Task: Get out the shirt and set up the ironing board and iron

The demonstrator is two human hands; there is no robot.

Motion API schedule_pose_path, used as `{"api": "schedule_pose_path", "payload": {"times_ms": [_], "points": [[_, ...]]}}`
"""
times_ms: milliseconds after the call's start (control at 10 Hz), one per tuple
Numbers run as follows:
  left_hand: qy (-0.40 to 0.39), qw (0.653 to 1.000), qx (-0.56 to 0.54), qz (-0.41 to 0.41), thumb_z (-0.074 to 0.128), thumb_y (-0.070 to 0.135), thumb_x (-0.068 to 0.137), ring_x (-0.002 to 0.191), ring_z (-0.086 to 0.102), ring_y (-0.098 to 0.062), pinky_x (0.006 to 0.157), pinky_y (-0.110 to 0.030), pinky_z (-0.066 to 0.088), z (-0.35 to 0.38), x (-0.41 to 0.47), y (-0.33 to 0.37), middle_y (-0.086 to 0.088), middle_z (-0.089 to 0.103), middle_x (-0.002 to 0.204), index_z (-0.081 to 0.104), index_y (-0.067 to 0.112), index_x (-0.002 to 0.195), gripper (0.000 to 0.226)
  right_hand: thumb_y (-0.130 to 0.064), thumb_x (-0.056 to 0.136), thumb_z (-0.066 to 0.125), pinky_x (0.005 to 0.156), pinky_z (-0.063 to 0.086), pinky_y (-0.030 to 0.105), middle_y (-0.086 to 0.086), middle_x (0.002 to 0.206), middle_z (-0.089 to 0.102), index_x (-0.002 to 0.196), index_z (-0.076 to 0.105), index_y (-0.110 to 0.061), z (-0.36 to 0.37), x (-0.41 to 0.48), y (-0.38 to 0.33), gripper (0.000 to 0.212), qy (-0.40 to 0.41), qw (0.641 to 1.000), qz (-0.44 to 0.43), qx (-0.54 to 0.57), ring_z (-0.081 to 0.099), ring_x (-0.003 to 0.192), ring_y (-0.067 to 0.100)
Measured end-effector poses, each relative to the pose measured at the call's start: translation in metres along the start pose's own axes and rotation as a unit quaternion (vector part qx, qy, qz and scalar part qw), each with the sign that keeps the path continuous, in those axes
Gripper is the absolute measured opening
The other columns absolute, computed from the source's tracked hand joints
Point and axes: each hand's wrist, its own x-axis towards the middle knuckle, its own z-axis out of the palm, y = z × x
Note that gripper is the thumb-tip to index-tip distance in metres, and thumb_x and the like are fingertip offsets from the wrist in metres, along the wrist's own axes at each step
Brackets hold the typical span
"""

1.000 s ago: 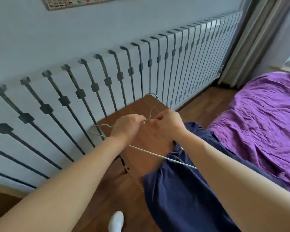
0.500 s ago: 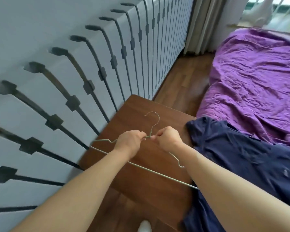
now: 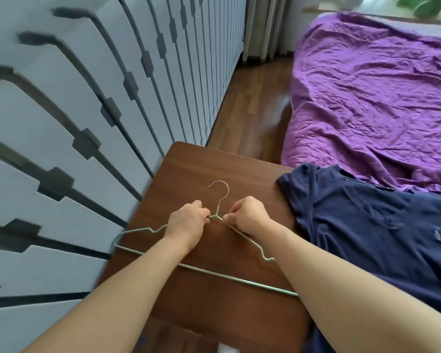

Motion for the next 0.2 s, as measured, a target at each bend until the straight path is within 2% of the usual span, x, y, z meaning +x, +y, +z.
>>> {"api": "schedule_pose_path", "payload": {"times_ms": [100,200], "points": [[0.010,1.000,-0.001,0.001,0.046,0.026,0.095,0.101,0.053,-0.023,0.076,-0.036,0.044,0.0045,0.0021,-0.0034,-0.004,0.057,0.104,0.061,0.015,0.110,0.024,-0.026,0.076,0.074,0.074,0.054,0.030,0.003,0.073,0.062,0.069,0.066,-0.017,0.0004,0.0023,0.0061,0.014,-0.013,1.000,0.012,0.009,0.057,0.072,0.018],[0.010,1.000,0.002,0.007,0.049,0.027,0.094,0.104,0.052,-0.022,0.081,-0.036,0.046,0.0049,0.0035,-0.0023,-0.004,0.059,0.107,0.060,0.016,0.114,0.025,-0.026,0.077,0.073,0.075,0.052,0.030,0.003,0.073,0.061,0.065,0.063,-0.018,0.0015,0.0020,0.0107,0.017,0.005,0.999,0.021,0.028,0.056,0.073,0.019]]}}
